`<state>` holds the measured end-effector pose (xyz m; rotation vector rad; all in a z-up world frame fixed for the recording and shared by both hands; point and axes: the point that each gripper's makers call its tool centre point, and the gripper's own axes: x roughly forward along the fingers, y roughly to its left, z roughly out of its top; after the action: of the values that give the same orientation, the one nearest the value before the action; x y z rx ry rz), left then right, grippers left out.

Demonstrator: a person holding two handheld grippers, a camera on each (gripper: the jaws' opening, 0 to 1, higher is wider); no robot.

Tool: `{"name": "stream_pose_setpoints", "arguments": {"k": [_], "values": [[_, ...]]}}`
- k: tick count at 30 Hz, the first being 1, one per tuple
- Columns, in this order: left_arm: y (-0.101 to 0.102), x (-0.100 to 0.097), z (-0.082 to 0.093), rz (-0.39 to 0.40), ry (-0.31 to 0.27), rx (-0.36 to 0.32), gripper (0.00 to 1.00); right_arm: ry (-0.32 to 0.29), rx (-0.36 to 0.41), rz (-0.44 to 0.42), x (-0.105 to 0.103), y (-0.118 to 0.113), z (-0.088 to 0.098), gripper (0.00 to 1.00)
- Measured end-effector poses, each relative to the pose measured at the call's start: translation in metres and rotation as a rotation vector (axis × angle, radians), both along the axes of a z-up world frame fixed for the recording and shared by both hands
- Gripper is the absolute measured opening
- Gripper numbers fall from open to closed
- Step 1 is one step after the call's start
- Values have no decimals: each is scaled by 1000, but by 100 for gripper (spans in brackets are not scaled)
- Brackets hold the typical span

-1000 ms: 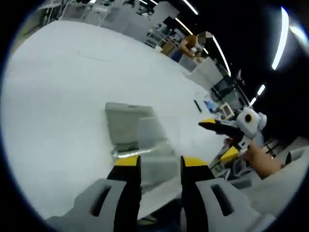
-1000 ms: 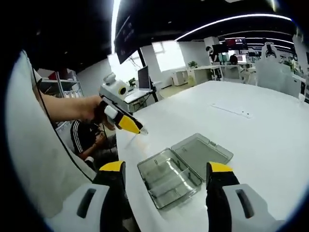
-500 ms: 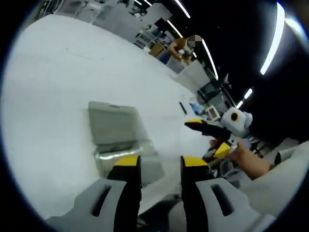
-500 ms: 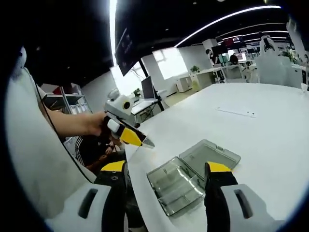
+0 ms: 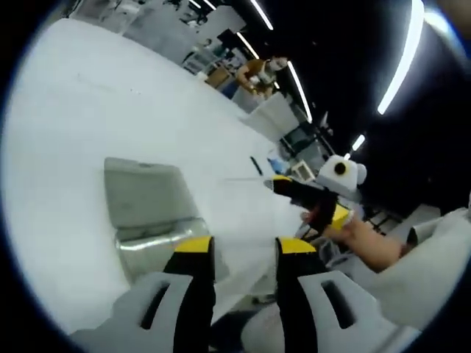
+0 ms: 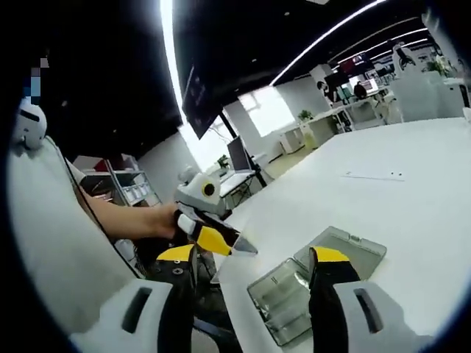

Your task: Insert the divider into the dual guide fixture by aligning both edges with the guide slots and pushing it downward to the bottom, including one-sided entry, uneven engagement, binding, and posture correction.

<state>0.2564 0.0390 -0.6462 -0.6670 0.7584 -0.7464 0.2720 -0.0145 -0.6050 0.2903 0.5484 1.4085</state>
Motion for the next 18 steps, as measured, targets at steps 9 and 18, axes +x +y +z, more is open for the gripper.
{"name": "stream_pose_setpoints", "arguments": {"k": [9,18], "values": [[-25,0,12,-72,-39,-48,29,49,68,35,-5,7,12,57],[-41,-2,23,-127,-87,-106,29,126,153,52,-7,8,19,56]]}}
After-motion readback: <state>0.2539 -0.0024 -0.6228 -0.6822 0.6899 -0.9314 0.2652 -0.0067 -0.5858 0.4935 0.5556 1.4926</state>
